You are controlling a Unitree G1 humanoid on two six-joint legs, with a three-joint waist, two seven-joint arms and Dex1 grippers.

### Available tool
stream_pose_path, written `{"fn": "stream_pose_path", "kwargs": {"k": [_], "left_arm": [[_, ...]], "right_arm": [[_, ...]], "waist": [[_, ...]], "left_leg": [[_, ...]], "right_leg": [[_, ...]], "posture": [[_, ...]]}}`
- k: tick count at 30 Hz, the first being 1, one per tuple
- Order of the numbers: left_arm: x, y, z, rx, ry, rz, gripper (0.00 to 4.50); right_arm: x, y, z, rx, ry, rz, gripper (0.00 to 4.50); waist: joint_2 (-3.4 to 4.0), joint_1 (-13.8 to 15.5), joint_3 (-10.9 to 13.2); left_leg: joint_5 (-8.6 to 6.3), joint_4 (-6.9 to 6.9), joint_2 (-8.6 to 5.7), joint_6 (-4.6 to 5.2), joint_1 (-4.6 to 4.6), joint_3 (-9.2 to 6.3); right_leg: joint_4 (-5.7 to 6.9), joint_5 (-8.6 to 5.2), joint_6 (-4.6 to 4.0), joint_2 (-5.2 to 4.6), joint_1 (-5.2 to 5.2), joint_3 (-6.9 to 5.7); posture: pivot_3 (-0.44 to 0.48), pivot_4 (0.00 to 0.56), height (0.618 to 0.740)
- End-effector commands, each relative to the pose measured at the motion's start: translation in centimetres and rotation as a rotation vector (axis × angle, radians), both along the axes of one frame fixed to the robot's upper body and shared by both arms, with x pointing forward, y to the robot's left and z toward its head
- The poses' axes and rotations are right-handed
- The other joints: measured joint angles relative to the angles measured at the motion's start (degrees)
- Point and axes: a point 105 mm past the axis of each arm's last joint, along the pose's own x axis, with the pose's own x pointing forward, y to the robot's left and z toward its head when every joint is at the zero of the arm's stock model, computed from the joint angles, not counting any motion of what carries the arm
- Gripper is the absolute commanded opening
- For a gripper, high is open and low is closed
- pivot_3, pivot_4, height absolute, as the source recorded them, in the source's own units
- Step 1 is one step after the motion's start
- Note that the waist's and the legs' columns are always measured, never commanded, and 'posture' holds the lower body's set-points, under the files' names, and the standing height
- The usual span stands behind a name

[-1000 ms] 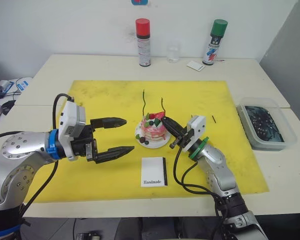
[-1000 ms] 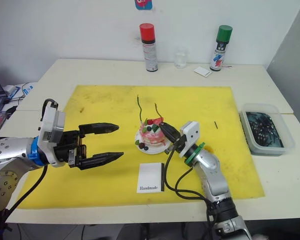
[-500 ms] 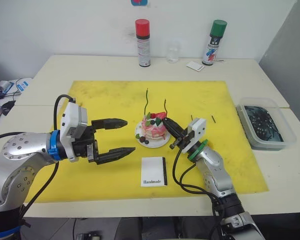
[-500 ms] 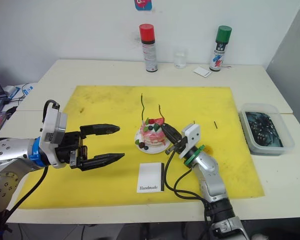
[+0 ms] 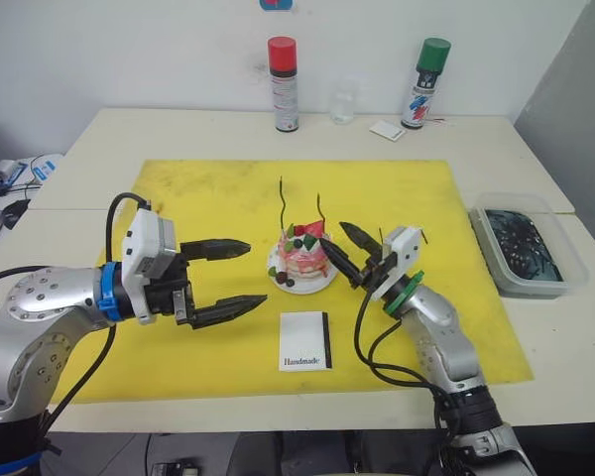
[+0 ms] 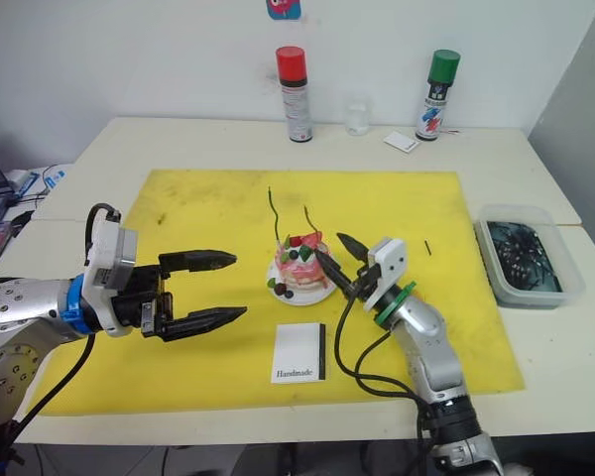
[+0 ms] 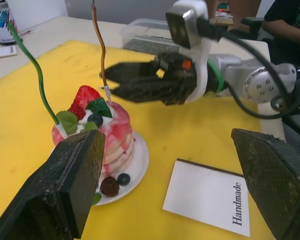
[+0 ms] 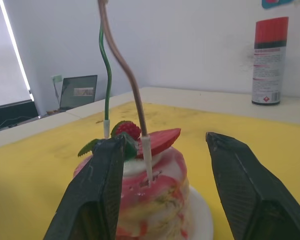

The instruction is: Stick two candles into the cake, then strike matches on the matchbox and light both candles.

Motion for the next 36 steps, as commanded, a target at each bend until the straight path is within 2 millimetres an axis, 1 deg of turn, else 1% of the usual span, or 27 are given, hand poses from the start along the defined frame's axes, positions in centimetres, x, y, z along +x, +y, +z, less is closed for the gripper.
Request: {"fn": "stream_pose_path", "kwargs": {"k": [1, 3, 4, 5, 7, 9, 11, 12, 14, 15, 16, 18, 21, 25, 27, 31, 36], "left_arm": [[0.5, 1.2, -0.5, 0.020, 0.091, 0.081, 4.50], [0.6, 2.3, -1.4, 0.012, 0.251, 0.141, 4.50], [0.2, 2.8, -1.8, 0.009, 0.342, 0.148, 4.50], [-0.1, 3.0, -2.0, 0.005, 0.396, 0.148, 4.50], [-1.4, 3.8, -3.2, 0.023, 0.612, 0.147, 4.50], [-2.7, 4.0, -4.1, 0.015, 0.815, 0.133, 4.50], [-3.7, 3.8, -4.5, 0.007, 0.970, 0.102, 4.50], [-4.0, 3.7, -4.6, 0.002, 1.016, 0.093, 4.50], [-4.2, 3.4, -5.0, -0.001, 1.100, 0.082, 4.50], [-4.0, 3.1, -5.3, -0.010, 1.123, 0.082, 4.50], [-3.6, 2.9, -5.5, -0.022, 1.146, 0.085, 4.50], [-2.6, 2.3, -5.8, -0.052, 1.172, 0.089, 4.50], [-1.4, 1.2, -6.1, -0.095, 1.192, 0.071, 4.50], [-0.9, -0.1, -6.5, -0.100, 1.188, 0.052, 4.50], [-0.6, -0.5, -6.6, -0.106, 1.182, 0.053, 4.50], [-0.1, -1.8, -6.7, -0.144, 1.173, 0.028, 4.50], [-0.1, -2.8, -7.4, -0.173, 1.177, 0.032, 4.50]], "right_arm": [[-0.7, -2.0, 1.5, -0.007, -0.009, -0.018, 2.74], [-1.5, -3.1, 1.2, -0.053, 0.035, -0.004, 2.74], [-2.0, -3.5, 0.8, -0.098, 0.060, -0.002, 2.74], [-2.2, -3.8, 0.6, -0.128, 0.076, -0.001, 2.74], [-3.1, -4.5, 0.2, -0.228, 0.088, 0.004, 2.74], [-4.3, -4.9, -0.3, -0.317, 0.113, 0.065, 2.74], [-5.5, -5.0, -0.6, -0.382, 0.167, 0.154, 2.37], [-5.8, -5.1, -0.7, -0.402, 0.185, 0.180, 2.15], [-6.7, -5.0, -0.8, -0.470, 0.194, 0.266, 1.45], [-7.1, -5.0, -0.9, -0.506, 0.197, 0.307, 1.11], [-7.4, -4.9, -1.0, -0.538, 0.202, 0.342, 0.66], [-7.7, -5.0, -1.3, -0.585, 0.224, 0.388, 0.03], [-8.0, -5.1, -2.1, -0.646, 0.257, 0.433, 0.03], [-8.2, -5.1, -3.3, -0.708, 0.284, 0.468, 0.03], [-8.3, -4.9, -3.7, -0.725, 0.284, 0.480, 0.03], [-7.9, -4.0, -4.1, -0.735, 0.287, 0.483, 0.03], [-7.6, -3.0, -4.6, -0.744, 0.302, 0.490, 0.03]], "waist": [[0.00, 0.0, 0.0], [-0.01, 0.0, 0.0], [0.00, 0.0, 0.0], [0.00, 0.0, 0.0], [0.00, -0.1, 0.0], [0.00, -0.2, 0.0], [0.02, -0.2, 0.0], [0.03, -0.1, 0.0], [0.00, -0.1, 0.1], [0.00, 0.0, 0.1], [0.01, 0.0, 0.1], [0.00, 0.0, 0.1], [-0.07, 0.1, 0.0], [-0.08, 0.1, 0.0], [-0.08, 0.1, 0.0], [-0.08, 0.0, 0.0], [-0.08, 0.0, 0.0]], "left_leg": [[0.00, 0.00, 0.00, 0.00, 0.00, 0.00], [0.00, 0.01, 0.00, 0.00, -0.01, -0.02], [0.00, -0.01, 0.00, 0.00, -0.01, -0.03], [0.00, -0.03, 0.01, 0.00, -0.01, -0.04], [0.00, -0.05, 0.01, 0.00, -0.01, -0.03], [0.00, -0.07, 0.03, 0.00, -0.07, -0.02], [0.00, -0.10, 0.02, 0.00, -0.07, -0.02], [0.00, -0.09, 0.02, 0.00, -0.07, -0.02], [0.00, -0.07, 0.02, 0.00, -0.07, -0.02], [0.00, -0.06, 0.01, 0.00, -0.09, -0.02], [0.00, -0.05, 0.01, 0.00, -0.09, -0.02], [0.00, 0.00, -0.02, 0.00, -0.09, -0.01], [0.00, 0.09, -0.04, 0.01, -0.14, -0.01], [0.00, 0.08, -0.04, 0.01, -0.30, -0.12], [0.00, 0.07, -0.04, 0.01, -0.36, -0.15], [0.00, 0.07, -0.04, 0.01, -0.40, -0.19], [0.00, 0.12, -0.06, 0.00, -0.42, -0.22]], "right_leg": [[0.00, 0.00, 0.00, 0.00, 0.00, 0.00], [0.00, 0.00, 0.00, 0.00, 0.00, -0.02], [0.00, -0.02, -0.01, 0.00, 0.01, -0.04], [0.01, -0.03, -0.02, 0.00, -0.02, -0.03], [0.00, -0.04, -0.02, 0.00, -0.05, -0.01], [0.01, -0.05, -0.04, 0.01, -0.18, 0.02], [0.02, -0.13, 0.07, 0.01, -0.21, 0.02], [0.02, -0.19, 0.17, 0.01, -0.20, 0.02], [0.02, -0.19, 0.17, 0.01, -0.19, 0.00], [0.02, -0.20, 0.18, 0.01, -0.20, 0.00], [0.01, -0.20, 0.18, 0.01, -0.20, 0.00], [0.01, -0.20, 0.19, 0.01, -0.18, 0.00], [0.01, -0.19, 0.22, 0.02, -0.15, -0.05], [0.00, -0.16, 0.18, 0.01, -0.27, -0.01], [0.01, -0.06, 0.01, 0.01, -0.33, -0.02], [0.04, -0.06, 0.00, 0.01, -0.38, -0.04], [0.05, -0.03, 0.03, -0.01, -0.36, -0.05]], "posture": [[0.000, 0.150, 0.740], [0.000, 0.150, 0.740], [0.000, 0.150, 0.740], [0.000, 0.150, 0.740], [0.000, 0.150, 0.740], [0.000, 0.150, 0.740], [0.000, 0.150, 0.740], [0.000, 0.150, 0.740], [0.000, 0.150, 0.740], [0.000, 0.150, 0.740], [0.000, 0.150, 0.740], [0.000, 0.150, 0.740], [0.000, 0.150, 0.740], [0.000, 0.150, 0.740], [0.000, 0.150, 0.740], [0.000, 0.150, 0.740], [0.000, 0.150, 0.740]]}}
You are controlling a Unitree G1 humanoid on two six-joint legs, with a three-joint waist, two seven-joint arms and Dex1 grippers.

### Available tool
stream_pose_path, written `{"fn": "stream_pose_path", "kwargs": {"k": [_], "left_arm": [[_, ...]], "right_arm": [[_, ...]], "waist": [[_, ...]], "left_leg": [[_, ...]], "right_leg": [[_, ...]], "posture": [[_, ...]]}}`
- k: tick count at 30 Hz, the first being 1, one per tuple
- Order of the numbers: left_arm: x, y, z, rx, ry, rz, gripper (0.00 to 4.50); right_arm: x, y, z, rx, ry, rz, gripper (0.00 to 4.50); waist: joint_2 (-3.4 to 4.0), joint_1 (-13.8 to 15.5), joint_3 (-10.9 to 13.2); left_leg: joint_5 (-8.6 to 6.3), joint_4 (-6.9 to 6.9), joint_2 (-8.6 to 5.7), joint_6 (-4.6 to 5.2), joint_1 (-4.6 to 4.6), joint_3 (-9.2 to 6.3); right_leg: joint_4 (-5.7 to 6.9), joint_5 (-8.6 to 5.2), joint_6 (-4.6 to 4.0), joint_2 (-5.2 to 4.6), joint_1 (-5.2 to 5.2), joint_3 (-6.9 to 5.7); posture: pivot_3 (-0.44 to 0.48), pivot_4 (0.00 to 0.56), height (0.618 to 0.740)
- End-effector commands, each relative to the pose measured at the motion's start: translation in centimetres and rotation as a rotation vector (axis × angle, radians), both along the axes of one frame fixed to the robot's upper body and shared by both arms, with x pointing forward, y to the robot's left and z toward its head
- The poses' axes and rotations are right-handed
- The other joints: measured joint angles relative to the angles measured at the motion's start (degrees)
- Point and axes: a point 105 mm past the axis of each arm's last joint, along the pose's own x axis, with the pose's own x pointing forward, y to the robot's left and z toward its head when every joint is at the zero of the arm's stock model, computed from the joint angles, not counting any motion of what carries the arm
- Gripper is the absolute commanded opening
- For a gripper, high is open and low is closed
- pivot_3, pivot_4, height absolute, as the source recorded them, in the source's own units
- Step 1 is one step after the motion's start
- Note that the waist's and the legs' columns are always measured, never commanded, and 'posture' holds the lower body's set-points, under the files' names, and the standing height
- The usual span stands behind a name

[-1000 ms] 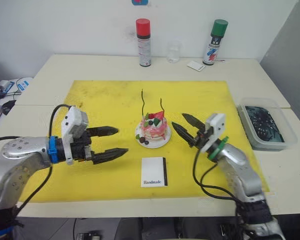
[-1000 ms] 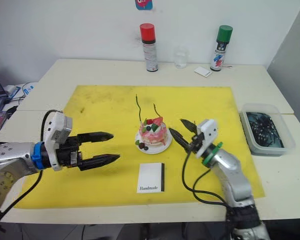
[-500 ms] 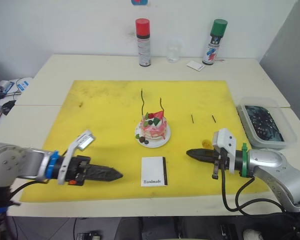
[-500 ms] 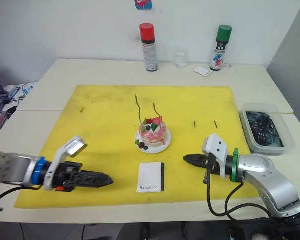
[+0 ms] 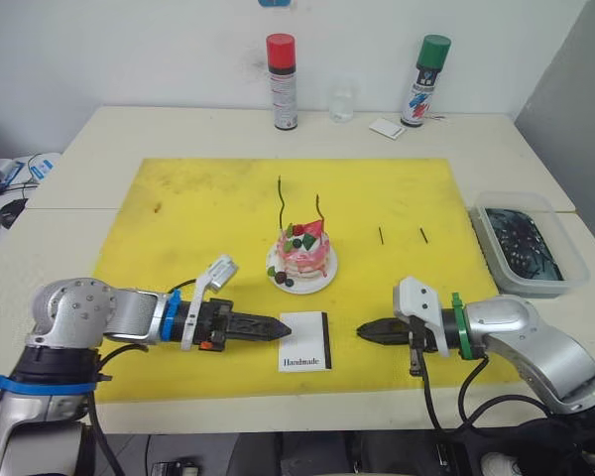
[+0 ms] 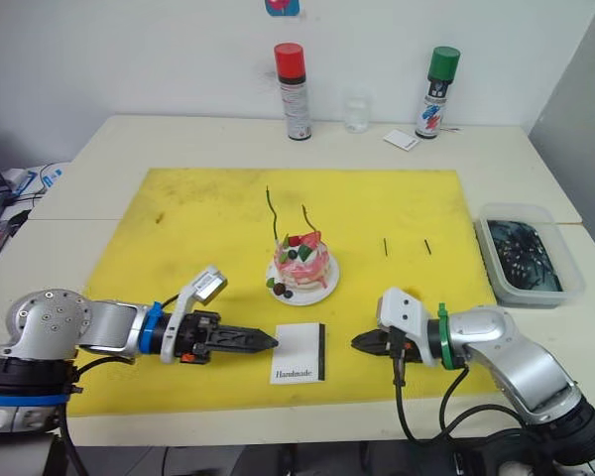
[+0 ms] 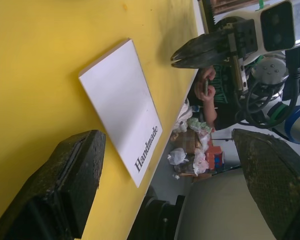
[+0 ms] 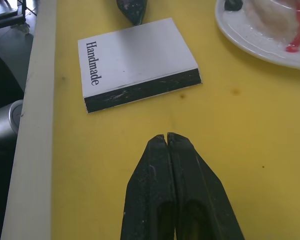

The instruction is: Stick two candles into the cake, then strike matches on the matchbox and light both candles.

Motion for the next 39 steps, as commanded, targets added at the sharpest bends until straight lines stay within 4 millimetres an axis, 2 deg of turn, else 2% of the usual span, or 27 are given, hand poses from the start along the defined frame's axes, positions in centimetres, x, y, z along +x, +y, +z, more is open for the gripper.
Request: {"fn": "stream_pose_path", "kwargs": {"k": [1, 6, 11, 17, 28, 39], "left_arm": [[0.0, -0.5, 0.3, -0.032, -0.015, 0.014, 4.50], [0.1, -1.4, -0.3, -0.026, -0.015, 0.027, 4.50], [-0.1, -1.2, -1.0, 0.004, -0.006, 0.056, 4.50], [-0.6, -1.5, -1.6, 0.011, 0.008, 0.063, 4.50], [-1.1, -2.0, -2.0, -0.001, 0.008, 0.063, 4.50], [-2.2, -1.9, -2.6, 0.021, 0.013, 0.048, 4.50]], "right_arm": [[0.5, 0.9, 0.0, -0.009, -0.009, 0.000, 0.03], [1.1, 1.7, -0.8, -0.032, 0.020, -0.015, 0.03], [0.8, 2.0, -1.3, -0.071, 0.058, 0.011, 0.03], [0.1, 3.0, -1.1, -0.053, 0.090, 0.042, 0.03], [0.3, 5.5, 0.1, 0.029, 0.117, 0.059, 0.03], [0.8, 6.3, 0.2, 0.056, 0.124, 0.037, 0.03]], "waist": [[0.00, 0.0, 0.0], [-0.01, 0.0, 0.0], [-0.02, 0.0, 0.0], [-0.03, 0.0, -0.1], [-0.04, 0.0, -0.1], [-0.04, 0.0, -0.1]], "left_leg": [[0.00, 0.00, 0.00, 0.00, 0.00, -0.01], [0.01, 0.01, -0.01, -0.01, 0.00, -0.04], [0.01, 0.02, -0.03, -0.02, 0.02, -0.05], [0.02, 0.00, -0.03, -0.03, 0.13, -0.05], [0.02, 0.00, -0.06, -0.04, 0.17, -0.02], [0.02, -0.04, -0.06, -0.04, 0.17, -0.02]], "right_leg": [[0.00, 0.00, 0.00, 0.00, 0.00, -0.01], [0.01, 0.01, 0.00, -0.01, 0.02, -0.02], [0.01, 0.02, 0.01, -0.03, 0.06, -0.02], [0.00, 0.02, 0.01, -0.02, 0.14, -0.03], [0.00, 0.02, 0.02, -0.06, 0.16, 0.00], [-0.02, 0.02, 0.02, -0.06, 0.15, 0.00]], "posture": [[0.000, 0.150, 0.740], [0.000, 0.150, 0.740], [0.000, 0.150, 0.740], [0.000, 0.150, 0.740], [0.000, 0.150, 0.740], [0.000, 0.150, 0.740]]}}
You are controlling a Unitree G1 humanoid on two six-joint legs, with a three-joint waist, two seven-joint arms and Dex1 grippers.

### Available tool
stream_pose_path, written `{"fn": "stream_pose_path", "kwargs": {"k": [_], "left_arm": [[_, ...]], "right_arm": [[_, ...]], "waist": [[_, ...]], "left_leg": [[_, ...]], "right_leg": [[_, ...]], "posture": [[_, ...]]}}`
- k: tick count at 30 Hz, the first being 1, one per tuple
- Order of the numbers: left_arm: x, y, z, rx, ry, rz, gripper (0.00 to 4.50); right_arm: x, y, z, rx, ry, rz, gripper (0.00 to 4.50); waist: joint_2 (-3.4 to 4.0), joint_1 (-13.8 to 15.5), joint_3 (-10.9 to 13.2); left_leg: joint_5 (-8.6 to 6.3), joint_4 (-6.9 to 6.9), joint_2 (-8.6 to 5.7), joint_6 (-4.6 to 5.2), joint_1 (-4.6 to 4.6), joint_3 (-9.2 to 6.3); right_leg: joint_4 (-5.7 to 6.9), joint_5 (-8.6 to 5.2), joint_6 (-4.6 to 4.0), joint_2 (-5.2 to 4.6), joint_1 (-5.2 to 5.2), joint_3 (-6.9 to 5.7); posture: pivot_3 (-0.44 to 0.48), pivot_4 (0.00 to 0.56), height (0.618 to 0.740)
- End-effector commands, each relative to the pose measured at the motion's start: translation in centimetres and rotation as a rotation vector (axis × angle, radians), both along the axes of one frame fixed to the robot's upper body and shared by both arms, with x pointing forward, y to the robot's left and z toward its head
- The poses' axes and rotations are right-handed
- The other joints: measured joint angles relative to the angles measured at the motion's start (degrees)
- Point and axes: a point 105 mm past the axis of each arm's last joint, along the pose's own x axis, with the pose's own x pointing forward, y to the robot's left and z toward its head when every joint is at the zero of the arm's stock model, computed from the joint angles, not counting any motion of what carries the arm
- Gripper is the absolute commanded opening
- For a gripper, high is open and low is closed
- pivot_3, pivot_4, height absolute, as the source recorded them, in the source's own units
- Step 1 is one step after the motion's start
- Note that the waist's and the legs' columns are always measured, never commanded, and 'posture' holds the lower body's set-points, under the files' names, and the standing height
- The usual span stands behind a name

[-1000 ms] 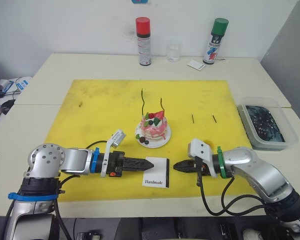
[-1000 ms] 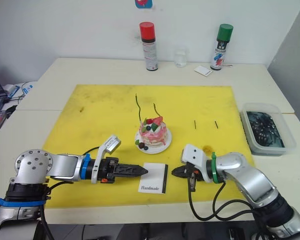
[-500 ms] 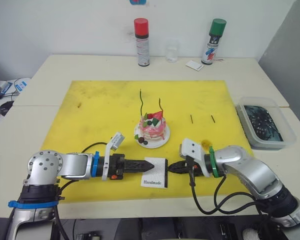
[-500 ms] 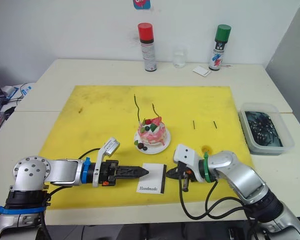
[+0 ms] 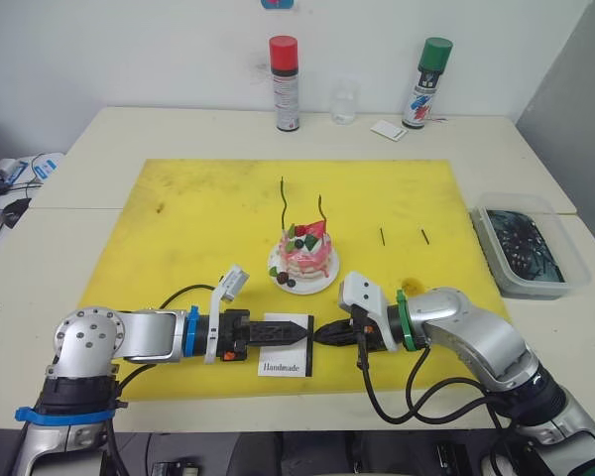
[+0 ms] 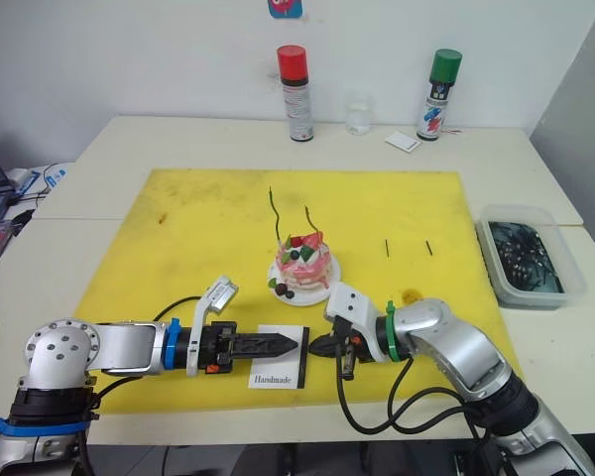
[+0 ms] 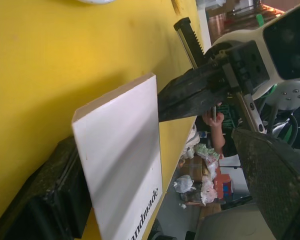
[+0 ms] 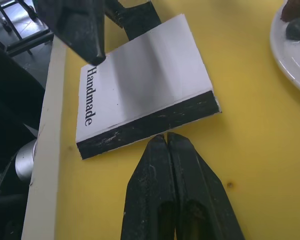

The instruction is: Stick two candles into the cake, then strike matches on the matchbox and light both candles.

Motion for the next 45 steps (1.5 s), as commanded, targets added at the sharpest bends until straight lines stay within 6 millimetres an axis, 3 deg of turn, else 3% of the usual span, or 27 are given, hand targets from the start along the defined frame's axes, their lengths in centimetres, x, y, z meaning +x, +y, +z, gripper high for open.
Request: {"fn": "stream_pose_path", "kwargs": {"k": [1, 8, 17, 23, 29, 32, 37, 45], "left_arm": [[-1.4, -0.1, -1.1, 0.039, 0.045, -0.045, 4.50], [-1.4, 0.0, -1.8, 0.075, 0.020, -0.025, 4.50], [-1.0, 0.0, -3.5, 0.163, -0.050, 0.022, 1.70], [-0.4, 0.7, -3.0, 0.129, -0.058, 0.049, 0.01], [-0.8, 0.3, -0.2, -0.067, -0.021, 0.011, 0.01], [-0.8, -0.5, 0.2, -0.113, -0.023, 0.029, 0.01], [0.3, -1.4, -0.2, -0.130, -0.016, 0.127, 0.01], [0.6, -2.1, -2.4, -0.017, -0.004, 0.146, 0.01]], "right_arm": [[0.3, 0.3, 0.8, 0.017, -0.030, 0.001, 0.03], [0.3, 0.3, 0.8, 0.018, -0.025, -0.001, 0.03], [0.3, 0.4, 1.0, 0.028, -0.024, -0.015, 0.00], [0.5, 0.0, 1.8, 0.048, -0.026, -0.038, 0.00], [0.8, -1.5, 3.8, 0.082, -0.020, -0.073, 0.00], [0.6, -2.5, 4.4, 0.083, -0.008, -0.085, 0.00], [-0.2, -3.6, 4.2, 0.059, 0.023, -0.091, 0.00], [-0.2, -3.4, 3.1, 0.042, 0.038, -0.102, 0.00]], "waist": [[0.00, 0.0, 0.0], [0.00, 0.0, 0.0], [0.00, 0.0, 0.0], [0.00, 0.0, 0.0], [0.01, 0.0, 0.0], [0.00, 0.0, 0.0], [0.00, 0.1, 0.0], [0.00, 0.1, 0.0]], "left_leg": [[0.00, -0.01, 0.00, 0.00, 0.00, 0.00], [0.00, -0.06, 0.01, 0.00, 0.00, 0.01], [0.00, -0.06, 0.00, 0.00, 0.00, 0.04], [0.00, -0.05, 0.00, 0.00, 0.00, 0.04], [0.00, -0.04, 0.03, 0.00, -0.01, 0.04], [0.00, -0.05, 0.03, 0.00, -0.05, 0.03], [0.00, -0.03, 0.02, 0.00, -0.13, -0.04], [0.00, 0.02, -0.03, 0.00, -0.11, 0.01]], "right_leg": [[0.00, 0.00, 0.00, 0.00, 0.00, 0.00], [-0.01, 0.00, -0.01, 0.01, -0.03, 0.00], [-0.03, 0.00, -0.01, 0.00, -0.03, 0.03], [-0.03, 0.00, -0.01, 0.00, -0.03, 0.02], [-0.02, -0.01, 0.00, 0.02, -0.06, 0.02], [-0.05, -0.01, 0.00, 0.00, -0.07, 0.02], [-0.07, -0.01, 0.00, -0.06, -0.07, -0.02], [-0.07, 0.03, 0.05, -0.01, -0.06, 0.04]], "posture": [[0.000, 0.150, 0.740], [0.000, 0.150, 0.740], [0.000, 0.150, 0.740], [0.000, 0.150, 0.740], [0.000, 0.150, 0.740], [0.000, 0.150, 0.740], [0.000, 0.150, 0.740], [0.000, 0.150, 0.740]]}}
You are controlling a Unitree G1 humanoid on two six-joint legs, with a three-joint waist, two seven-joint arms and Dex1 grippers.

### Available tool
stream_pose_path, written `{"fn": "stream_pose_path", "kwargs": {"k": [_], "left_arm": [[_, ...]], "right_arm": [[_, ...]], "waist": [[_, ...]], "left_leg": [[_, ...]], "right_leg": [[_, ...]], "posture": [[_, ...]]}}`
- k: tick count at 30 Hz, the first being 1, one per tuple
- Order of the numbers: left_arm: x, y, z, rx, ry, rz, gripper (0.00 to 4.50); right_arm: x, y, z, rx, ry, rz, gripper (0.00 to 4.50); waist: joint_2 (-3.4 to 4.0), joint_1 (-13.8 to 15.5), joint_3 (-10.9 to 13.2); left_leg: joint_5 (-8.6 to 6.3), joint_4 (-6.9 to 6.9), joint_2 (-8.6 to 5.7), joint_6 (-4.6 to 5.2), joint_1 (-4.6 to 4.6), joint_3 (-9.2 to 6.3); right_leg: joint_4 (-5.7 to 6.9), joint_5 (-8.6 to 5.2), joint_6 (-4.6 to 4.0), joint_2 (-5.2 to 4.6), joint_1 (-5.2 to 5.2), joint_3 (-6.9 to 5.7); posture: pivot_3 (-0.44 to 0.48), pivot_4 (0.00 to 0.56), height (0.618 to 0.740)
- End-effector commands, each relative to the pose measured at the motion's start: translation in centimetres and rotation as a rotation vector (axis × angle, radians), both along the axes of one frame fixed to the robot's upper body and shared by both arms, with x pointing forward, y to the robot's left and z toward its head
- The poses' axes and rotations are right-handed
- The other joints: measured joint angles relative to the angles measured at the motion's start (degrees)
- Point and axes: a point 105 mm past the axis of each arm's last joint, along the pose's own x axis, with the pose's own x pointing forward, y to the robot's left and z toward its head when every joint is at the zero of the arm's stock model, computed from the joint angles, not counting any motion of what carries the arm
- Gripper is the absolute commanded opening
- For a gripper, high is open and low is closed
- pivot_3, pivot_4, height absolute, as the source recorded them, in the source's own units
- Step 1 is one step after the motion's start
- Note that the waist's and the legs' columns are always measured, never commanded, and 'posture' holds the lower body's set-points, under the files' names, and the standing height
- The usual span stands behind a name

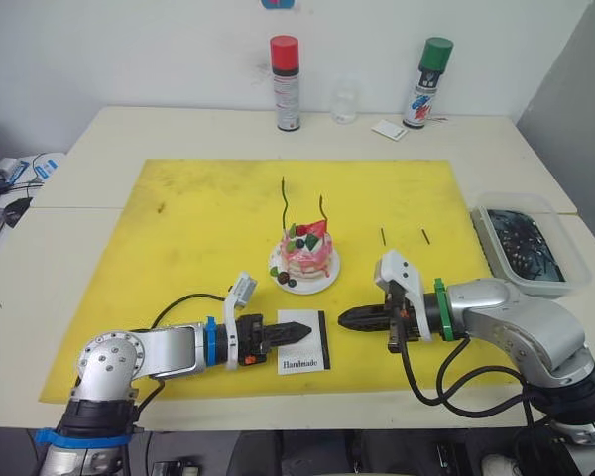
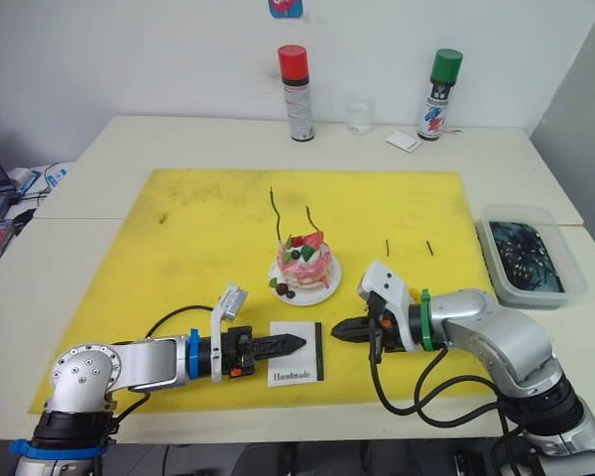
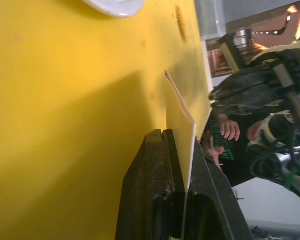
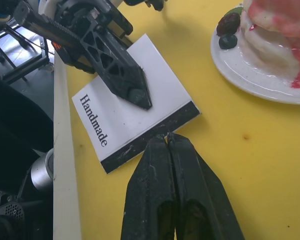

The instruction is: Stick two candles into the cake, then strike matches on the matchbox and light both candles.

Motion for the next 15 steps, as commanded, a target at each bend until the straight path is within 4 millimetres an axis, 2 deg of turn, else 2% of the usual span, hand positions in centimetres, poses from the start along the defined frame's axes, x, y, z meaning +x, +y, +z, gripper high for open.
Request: {"fn": "stream_pose_path", "kwargs": {"k": [1, 2, 5, 9, 15], "left_arm": [[0.0, -0.5, -0.9, 0.032, 0.006, 0.001, 0.01], [0.1, -0.5, -1.0, 0.039, 0.001, 0.005, 0.01], [0.1, -0.5, -1.1, 0.055, -0.007, 0.003, 0.73], [0.3, -0.2, -1.2, 0.057, -0.006, 0.011, 1.95], [0.1, -0.1, -1.3, 0.052, 0.010, -0.001, 1.95]], "right_arm": [[-0.3, 0.4, 0.0, 0.005, -0.018, 0.018, 0.00], [-0.4, 0.4, -0.1, 0.001, -0.015, 0.016, 0.00], [-0.4, 0.3, -1.1, -0.028, -0.011, 0.015, 0.00], [-0.4, 0.3, -2.3, -0.069, -0.021, 0.021, 0.00], [-0.3, 0.6, -3.7, -0.116, -0.038, 0.039, 0.00]], "waist": [[0.00, 0.0, 0.0], [0.00, 0.1, 0.0], [0.00, 0.1, 0.0], [0.00, 0.1, 0.0], [0.00, 0.1, 0.0]], "left_leg": [[0.00, 0.00, 0.00, 0.00, 0.01, 0.01], [0.00, 0.01, -0.01, -0.01, 0.01, 0.01], [0.01, 0.01, -0.02, -0.01, 0.01, 0.01], [0.02, 0.01, -0.01, -0.02, 0.01, 0.01], [0.04, 0.00, -0.01, -0.06, 0.04, 0.01]], "right_leg": [[0.00, 0.00, 0.00, 0.00, 0.01, 0.00], [0.00, 0.00, 0.01, 0.00, 0.01, 0.00], [0.00, 0.01, 0.01, 0.00, 0.01, 0.00], [-0.01, 0.01, 0.01, 0.00, 0.01, 0.01], [-0.01, 0.01, 0.03, 0.01, 0.01, 0.01]], "posture": [[0.000, 0.150, 0.740], [0.000, 0.150, 0.740], [0.000, 0.150, 0.740], [0.000, 0.150, 0.740], [0.000, 0.150, 0.740]]}}
